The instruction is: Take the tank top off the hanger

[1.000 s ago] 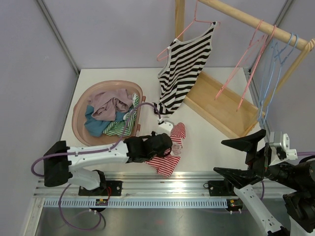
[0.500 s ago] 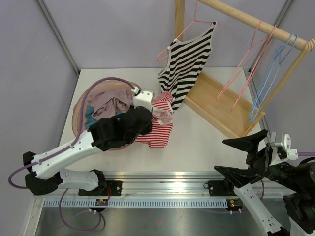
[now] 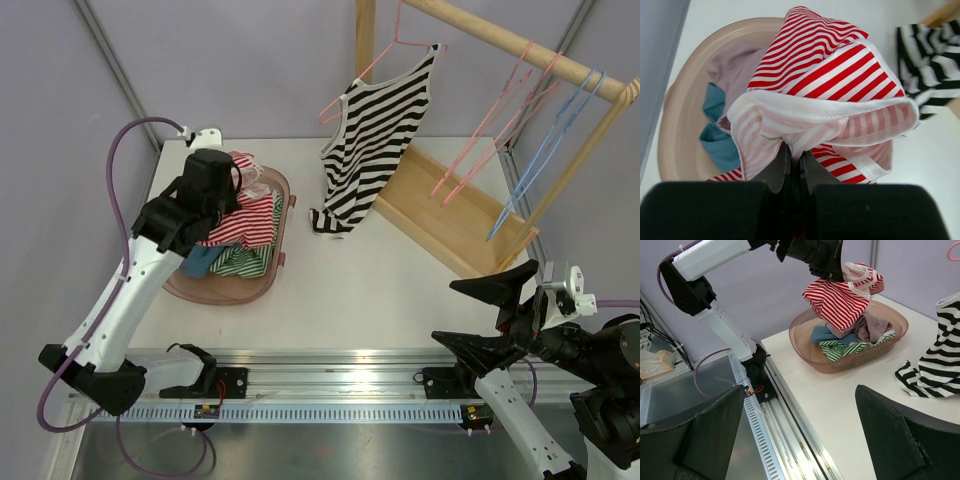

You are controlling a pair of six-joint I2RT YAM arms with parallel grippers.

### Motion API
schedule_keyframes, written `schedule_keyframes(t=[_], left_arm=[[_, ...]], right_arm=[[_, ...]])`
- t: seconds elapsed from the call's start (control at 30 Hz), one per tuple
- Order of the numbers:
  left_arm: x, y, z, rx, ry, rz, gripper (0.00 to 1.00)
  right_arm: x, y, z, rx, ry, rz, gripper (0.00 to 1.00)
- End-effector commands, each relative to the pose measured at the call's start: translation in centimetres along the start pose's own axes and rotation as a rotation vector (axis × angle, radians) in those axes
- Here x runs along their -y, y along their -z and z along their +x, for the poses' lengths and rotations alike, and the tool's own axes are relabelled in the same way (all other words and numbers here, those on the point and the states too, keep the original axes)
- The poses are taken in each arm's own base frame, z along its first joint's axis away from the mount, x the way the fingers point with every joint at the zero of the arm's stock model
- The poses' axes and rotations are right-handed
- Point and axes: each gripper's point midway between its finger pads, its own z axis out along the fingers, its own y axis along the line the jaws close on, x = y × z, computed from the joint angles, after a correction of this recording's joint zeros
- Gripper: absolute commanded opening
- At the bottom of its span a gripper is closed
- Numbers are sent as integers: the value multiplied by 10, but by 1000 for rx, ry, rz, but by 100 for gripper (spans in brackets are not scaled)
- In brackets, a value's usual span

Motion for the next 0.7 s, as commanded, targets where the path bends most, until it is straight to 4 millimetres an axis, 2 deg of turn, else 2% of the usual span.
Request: schedule_keyframes(t=[0.0, 0.07, 0.1, 0.13, 0.17, 0.23, 0.27, 0.3, 0.37, 0.4, 0.43, 0.5, 0.53, 0.63, 0.67], left_arm=[[-20, -32, 0, -50, 11, -50, 0], [-29, -47, 6, -90, 33, -69, 0], [-37, -60, 10, -122, 53, -83, 4], [-40, -65, 14, -139, 63, -90, 13], [-43, -70, 17, -155, 68, -97, 32], [-48, -79, 26, -198, 87, -116, 50], [-50, -80, 29, -211, 88, -124, 90], [-50, -80, 31, -215, 92, -128, 99], [-51, -76, 31, -214, 102, -131, 99], [-50, -73, 31, -213, 106, -121, 99], [-50, -66, 27, -195, 114, -106, 99], [-45, -58, 28, -190, 122, -67, 99], [-45, -48, 24, -166, 126, -41, 99], [-34, -33, 34, -161, 105, 63, 99], [-30, -18, 28, -114, 105, 113, 99]], right_arm=[[-2, 1, -9, 39, 15, -1, 99], [-2, 0, -10, 40, 11, -1, 99], [-1, 0, -10, 38, 8, 6, 99], [0, 0, -12, 41, 5, 14, 99], [1, 0, -12, 43, 5, 25, 99], [19, 1, -15, 29, -16, 127, 99], [29, 1, -16, 22, -30, 186, 100], [50, 2, -20, 11, -70, 306, 100], [70, 1, -24, 4, -116, 408, 99], [88, -4, -22, -21, -161, 479, 99], [91, -4, -30, -9, -171, 497, 99], [104, -14, -33, -15, -214, 530, 99], [107, -17, -38, -5, -221, 531, 99], [112, -37, -48, 26, -251, 482, 99], [112, -43, -51, 33, -258, 460, 99]])
